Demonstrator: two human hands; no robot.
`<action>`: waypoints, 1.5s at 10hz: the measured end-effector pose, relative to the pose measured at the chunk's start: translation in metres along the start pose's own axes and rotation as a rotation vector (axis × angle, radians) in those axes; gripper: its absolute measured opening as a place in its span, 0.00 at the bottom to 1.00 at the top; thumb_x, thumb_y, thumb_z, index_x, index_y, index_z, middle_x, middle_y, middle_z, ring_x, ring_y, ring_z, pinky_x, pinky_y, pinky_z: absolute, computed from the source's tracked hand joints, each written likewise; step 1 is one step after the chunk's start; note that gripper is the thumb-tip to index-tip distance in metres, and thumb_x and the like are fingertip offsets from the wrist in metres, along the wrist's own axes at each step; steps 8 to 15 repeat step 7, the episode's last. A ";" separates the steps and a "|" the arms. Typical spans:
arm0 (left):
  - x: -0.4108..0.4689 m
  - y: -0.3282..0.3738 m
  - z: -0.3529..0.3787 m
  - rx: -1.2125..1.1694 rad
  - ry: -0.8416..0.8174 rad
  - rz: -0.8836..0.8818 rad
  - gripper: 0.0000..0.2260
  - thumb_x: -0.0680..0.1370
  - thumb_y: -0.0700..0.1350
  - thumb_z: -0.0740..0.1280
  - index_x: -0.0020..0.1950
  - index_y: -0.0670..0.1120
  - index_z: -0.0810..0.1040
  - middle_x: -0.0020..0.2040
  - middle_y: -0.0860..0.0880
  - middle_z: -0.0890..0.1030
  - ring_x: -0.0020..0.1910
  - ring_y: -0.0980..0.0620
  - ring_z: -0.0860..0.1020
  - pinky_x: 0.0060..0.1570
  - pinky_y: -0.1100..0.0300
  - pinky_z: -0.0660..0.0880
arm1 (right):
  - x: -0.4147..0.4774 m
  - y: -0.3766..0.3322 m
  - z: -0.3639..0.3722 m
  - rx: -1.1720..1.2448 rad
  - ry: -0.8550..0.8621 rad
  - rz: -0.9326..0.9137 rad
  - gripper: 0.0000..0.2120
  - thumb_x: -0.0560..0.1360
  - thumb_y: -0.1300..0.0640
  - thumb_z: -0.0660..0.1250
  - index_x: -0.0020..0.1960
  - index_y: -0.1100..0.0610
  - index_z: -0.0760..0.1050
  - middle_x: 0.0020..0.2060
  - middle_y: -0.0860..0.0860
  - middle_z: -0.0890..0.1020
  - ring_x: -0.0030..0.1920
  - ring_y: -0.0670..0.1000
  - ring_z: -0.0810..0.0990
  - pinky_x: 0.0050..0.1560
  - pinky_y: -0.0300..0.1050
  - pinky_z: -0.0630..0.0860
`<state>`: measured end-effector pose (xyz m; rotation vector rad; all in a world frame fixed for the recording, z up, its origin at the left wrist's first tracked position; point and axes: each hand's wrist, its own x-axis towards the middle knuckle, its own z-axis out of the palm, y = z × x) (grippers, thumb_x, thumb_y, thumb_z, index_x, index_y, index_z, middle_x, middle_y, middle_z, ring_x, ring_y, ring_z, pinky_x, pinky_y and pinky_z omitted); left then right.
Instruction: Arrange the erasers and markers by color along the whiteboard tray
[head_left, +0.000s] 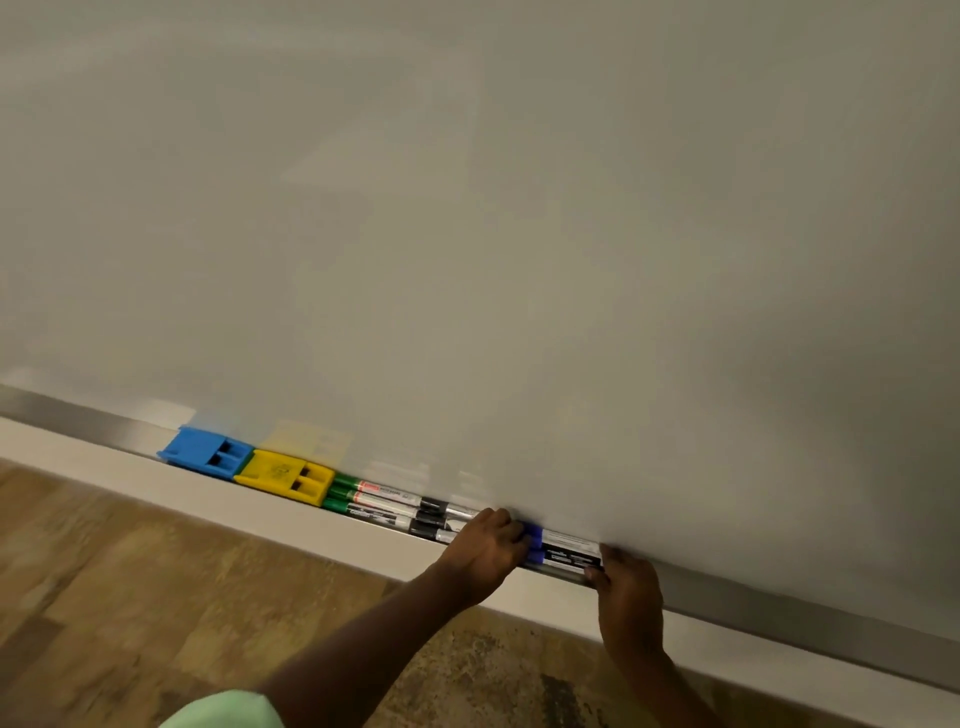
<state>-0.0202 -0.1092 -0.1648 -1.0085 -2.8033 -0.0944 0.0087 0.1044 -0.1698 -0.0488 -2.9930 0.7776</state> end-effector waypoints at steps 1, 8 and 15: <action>-0.002 -0.003 -0.001 0.051 -0.035 0.019 0.06 0.74 0.46 0.65 0.47 0.49 0.80 0.45 0.50 0.82 0.43 0.49 0.77 0.41 0.57 0.74 | -0.001 -0.004 -0.001 -0.026 0.003 -0.022 0.18 0.61 0.70 0.79 0.49 0.71 0.81 0.42 0.65 0.85 0.42 0.67 0.81 0.46 0.59 0.80; -0.045 -0.035 -0.076 0.035 0.149 0.017 0.13 0.79 0.47 0.61 0.35 0.46 0.71 0.29 0.48 0.73 0.31 0.48 0.68 0.37 0.55 0.67 | -0.009 -0.053 -0.035 -0.051 0.222 -0.061 0.41 0.80 0.39 0.40 0.26 0.62 0.77 0.22 0.58 0.77 0.24 0.60 0.76 0.24 0.50 0.75; -0.045 -0.035 -0.076 0.035 0.149 0.017 0.13 0.79 0.47 0.61 0.35 0.46 0.71 0.29 0.48 0.73 0.31 0.48 0.68 0.37 0.55 0.67 | -0.009 -0.053 -0.035 -0.051 0.222 -0.061 0.41 0.80 0.39 0.40 0.26 0.62 0.77 0.22 0.58 0.77 0.24 0.60 0.76 0.24 0.50 0.75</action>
